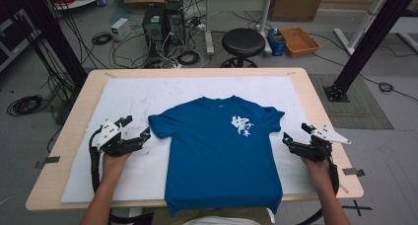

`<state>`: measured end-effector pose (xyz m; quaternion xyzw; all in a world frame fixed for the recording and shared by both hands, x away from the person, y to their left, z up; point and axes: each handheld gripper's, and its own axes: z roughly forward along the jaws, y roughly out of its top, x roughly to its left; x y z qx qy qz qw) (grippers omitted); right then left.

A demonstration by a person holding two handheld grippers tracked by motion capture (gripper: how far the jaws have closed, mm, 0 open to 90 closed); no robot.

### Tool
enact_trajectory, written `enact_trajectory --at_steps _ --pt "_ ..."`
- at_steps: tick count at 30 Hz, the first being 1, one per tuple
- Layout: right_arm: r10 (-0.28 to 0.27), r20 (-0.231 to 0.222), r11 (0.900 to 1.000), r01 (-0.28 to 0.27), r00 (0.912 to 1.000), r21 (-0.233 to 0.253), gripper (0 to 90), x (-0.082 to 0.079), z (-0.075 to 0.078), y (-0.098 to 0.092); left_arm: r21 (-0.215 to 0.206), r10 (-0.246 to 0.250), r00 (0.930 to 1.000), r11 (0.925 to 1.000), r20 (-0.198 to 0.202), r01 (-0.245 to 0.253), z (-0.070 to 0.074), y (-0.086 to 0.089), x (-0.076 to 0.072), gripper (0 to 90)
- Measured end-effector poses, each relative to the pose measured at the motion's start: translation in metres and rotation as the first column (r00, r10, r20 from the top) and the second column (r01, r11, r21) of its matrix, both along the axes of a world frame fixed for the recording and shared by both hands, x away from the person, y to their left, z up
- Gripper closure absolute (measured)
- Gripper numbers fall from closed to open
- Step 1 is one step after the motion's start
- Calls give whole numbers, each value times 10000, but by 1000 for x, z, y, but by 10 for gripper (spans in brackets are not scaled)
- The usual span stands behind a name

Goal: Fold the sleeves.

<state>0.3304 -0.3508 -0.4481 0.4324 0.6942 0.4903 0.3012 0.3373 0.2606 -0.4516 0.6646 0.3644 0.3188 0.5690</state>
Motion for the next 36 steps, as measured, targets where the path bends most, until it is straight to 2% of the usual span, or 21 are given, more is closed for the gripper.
enact_trajectory --at_steps 11,14,18,21,25,31,33,34,36 --pt "-22 -16 10000 22 10000 21 163 1 0 0 6 75 10000 10000 -7 -75 0 -1 0 169" --pt "-28 -240 9999 31 9997 120 163 2 0 -1 124 146 9999 9998 -18 -146 0 -2 0 169" --pt "50 -499 10000 -47 9987 60 163 5 0 -1 59 235 9997 9997 -119 -234 0 -1 1 171" --pt "17 -481 10000 -15 9988 41 164 5 0 0 -79 261 9996 9996 -127 -262 0 -1 1 171" --pt "-117 -448 9999 119 9989 53 163 5 0 0 28 258 9996 9997 -114 -258 0 -2 1 171" --pt "-298 -734 9988 326 9969 369 164 8 0 -3 -69 346 9992 9994 -187 -347 0 0 1 170" --pt "-429 -874 9974 478 9953 547 163 9 0 -5 -72 354 9992 9993 -207 -355 0 -1 1 171" --pt "-515 -1070 9949 604 9929 810 163 11 0 -8 12 351 9992 9994 -214 -350 1 -1 1 170" --pt "-593 -1175 9941 694 9913 838 163 13 1 -9 -42 386 9990 9992 -238 -387 0 -1 1 170"
